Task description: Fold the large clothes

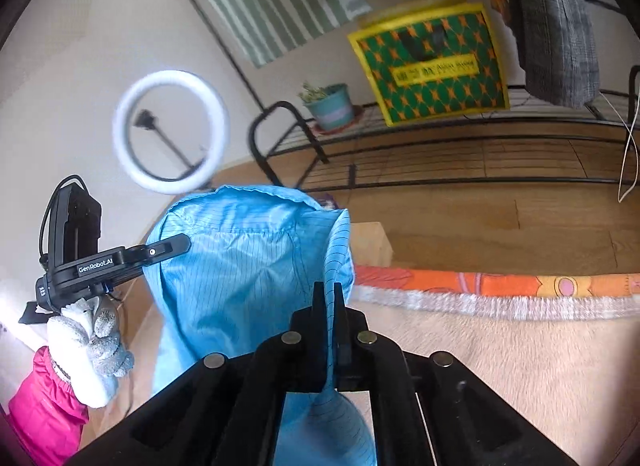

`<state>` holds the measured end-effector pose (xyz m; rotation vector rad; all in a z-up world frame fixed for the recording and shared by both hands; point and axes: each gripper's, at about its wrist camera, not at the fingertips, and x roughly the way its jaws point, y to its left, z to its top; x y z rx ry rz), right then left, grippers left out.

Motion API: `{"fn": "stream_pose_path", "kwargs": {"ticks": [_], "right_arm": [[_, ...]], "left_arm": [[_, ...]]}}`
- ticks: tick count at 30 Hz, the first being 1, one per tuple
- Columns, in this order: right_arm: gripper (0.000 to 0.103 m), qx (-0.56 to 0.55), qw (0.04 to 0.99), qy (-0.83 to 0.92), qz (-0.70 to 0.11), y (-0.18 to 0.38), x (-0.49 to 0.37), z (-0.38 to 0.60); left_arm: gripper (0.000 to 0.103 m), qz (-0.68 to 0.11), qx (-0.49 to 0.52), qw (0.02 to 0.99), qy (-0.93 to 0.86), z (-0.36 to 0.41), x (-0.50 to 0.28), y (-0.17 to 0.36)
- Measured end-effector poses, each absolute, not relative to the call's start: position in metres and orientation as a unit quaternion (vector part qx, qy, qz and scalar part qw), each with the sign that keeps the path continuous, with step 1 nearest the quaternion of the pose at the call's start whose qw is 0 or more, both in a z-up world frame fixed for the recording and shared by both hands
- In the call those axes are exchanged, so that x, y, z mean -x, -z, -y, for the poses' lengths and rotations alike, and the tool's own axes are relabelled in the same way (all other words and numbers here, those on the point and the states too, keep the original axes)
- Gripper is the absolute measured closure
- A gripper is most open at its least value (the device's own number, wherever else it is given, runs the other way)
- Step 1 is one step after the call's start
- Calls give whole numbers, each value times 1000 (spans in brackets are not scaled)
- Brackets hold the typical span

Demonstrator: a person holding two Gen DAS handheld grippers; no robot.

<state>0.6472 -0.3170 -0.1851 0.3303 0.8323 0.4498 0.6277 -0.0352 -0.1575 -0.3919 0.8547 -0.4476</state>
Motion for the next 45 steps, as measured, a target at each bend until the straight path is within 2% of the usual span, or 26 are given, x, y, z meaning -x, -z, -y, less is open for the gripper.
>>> {"fn": "stream_pose_path", "kwargs": {"ticks": [7,14,20,26,32,35,36,37,43,45], "right_arm": [[103,-152,878,-246,-383,135,-566,301],[103,-176,869,-263,-380,120,-467,295],[103,-182,857,-268,-400,136,-389,291],[103,-161,849,-256,-433,170,-333,282],[103,-138,846,-237,-457,192,-301,282],[90,-128,855,-224,-449,177,-286,286],[72,-129,861,-222,-440,167,-279,290],[67,-133,868,-219,-425,156,-269,296],[67,-139,903,-229,-337,74,-197,325],[66,-133,914,-227,-308,46,-172,334]], "left_arm": [[99,-393,183,872,227,20,-532,121],[99,-393,193,869,230,4,-426,119],[99,-410,215,857,228,-7,-338,148],[99,-444,235,838,212,-9,-276,198],[98,-456,189,844,210,6,-236,216],[89,-455,170,849,210,5,-216,205],[89,-452,166,851,210,2,-209,199],[89,-443,163,855,212,-4,-198,189],[88,-374,186,885,208,-58,-130,108],[81,-348,181,898,200,-76,-100,73]]}}
